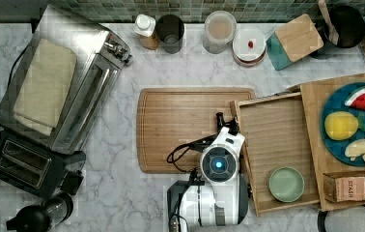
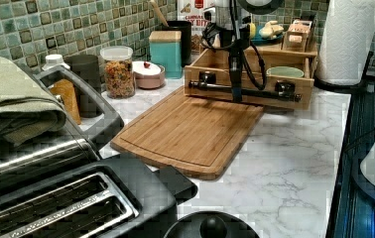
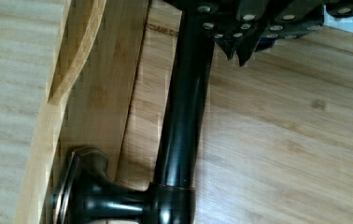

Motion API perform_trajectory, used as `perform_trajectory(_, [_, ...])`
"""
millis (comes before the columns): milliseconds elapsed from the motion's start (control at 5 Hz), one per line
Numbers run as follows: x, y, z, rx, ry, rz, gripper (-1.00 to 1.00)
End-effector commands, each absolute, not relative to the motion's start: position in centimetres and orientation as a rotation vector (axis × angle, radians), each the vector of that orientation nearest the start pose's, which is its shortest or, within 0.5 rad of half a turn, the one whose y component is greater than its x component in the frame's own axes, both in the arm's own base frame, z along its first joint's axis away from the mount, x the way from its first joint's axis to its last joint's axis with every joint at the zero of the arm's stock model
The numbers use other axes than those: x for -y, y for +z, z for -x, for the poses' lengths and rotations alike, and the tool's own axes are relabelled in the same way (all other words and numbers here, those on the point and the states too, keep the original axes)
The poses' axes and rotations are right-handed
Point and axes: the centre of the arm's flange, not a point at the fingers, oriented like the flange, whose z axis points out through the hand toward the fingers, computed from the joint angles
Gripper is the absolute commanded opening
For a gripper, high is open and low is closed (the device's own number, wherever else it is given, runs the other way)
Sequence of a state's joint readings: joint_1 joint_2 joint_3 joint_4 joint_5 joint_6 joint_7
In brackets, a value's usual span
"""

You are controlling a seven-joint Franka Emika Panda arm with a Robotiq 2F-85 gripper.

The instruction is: Close the drawer.

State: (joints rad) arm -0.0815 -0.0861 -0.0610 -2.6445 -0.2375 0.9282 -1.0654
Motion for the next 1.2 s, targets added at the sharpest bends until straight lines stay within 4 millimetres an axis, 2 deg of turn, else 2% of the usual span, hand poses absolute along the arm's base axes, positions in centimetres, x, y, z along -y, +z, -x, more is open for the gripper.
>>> perform_trajectory(200, [22.3, 31.9, -42.8, 0.221, -0.038, 3.336, -1.00])
perform_trajectory(400, [28.1, 33.1, -43.3, 0.150, -0.038, 3.321, -1.00])
perform_trajectory(600, [32.1, 33.4, -43.0, 0.096, -0.109, 3.315, -1.00])
perform_trajectory(800, [35.3, 33.8, -43.7, 0.099, -0.102, 3.314, -1.00])
perform_trajectory(1000, [37.3, 34.2, -44.5, 0.129, -0.076, 3.336, -1.00])
perform_trajectory(1200, [37.0, 34.2, -44.8, 0.140, -0.071, 3.356, -1.00])
